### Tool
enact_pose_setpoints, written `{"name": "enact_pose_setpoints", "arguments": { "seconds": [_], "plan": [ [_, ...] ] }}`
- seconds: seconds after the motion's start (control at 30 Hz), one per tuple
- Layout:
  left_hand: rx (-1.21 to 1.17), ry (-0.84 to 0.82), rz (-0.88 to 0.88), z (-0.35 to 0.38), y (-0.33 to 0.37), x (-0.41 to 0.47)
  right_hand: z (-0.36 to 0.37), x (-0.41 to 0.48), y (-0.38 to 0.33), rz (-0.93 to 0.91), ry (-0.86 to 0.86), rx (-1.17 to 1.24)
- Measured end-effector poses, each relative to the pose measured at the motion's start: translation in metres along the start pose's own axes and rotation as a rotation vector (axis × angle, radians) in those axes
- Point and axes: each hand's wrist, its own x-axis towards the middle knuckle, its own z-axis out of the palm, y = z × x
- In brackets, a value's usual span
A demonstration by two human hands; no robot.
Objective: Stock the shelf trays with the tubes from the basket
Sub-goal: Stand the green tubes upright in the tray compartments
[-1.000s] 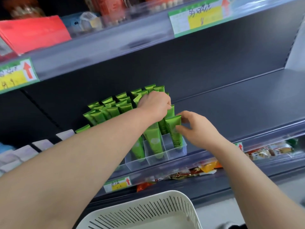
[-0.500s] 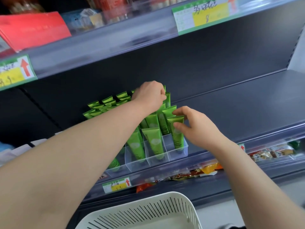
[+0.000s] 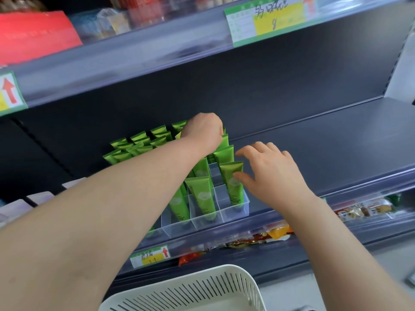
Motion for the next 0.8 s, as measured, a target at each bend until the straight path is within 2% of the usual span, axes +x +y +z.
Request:
{"name": "enact_pose_setpoints", "arguments": {
  "seconds": [0.3,0.43,0.63,0.8],
  "plan": [
    [-0.157,0.007,0.018,-0.014,-0.018,-0.008,-0.007,0.002,-0.008,-0.019,0.057,0.003],
    [-0.211,0.03,0.042,-0.026,-0.044,-0.021,-0.01,0.003,-0.029,-0.104,0.13,0.028],
    [-0.192,-0.031,0.148,-0.025,-0.064,-0.045,0.002,0.009,-0.059,-0.269,-0.072,-0.071],
    [-0.196,-0.031,0.157,-0.022,-0.071,-0.05,0.014,0.012,-0.064,-0.274,-0.059,-0.159]
  ]
}}
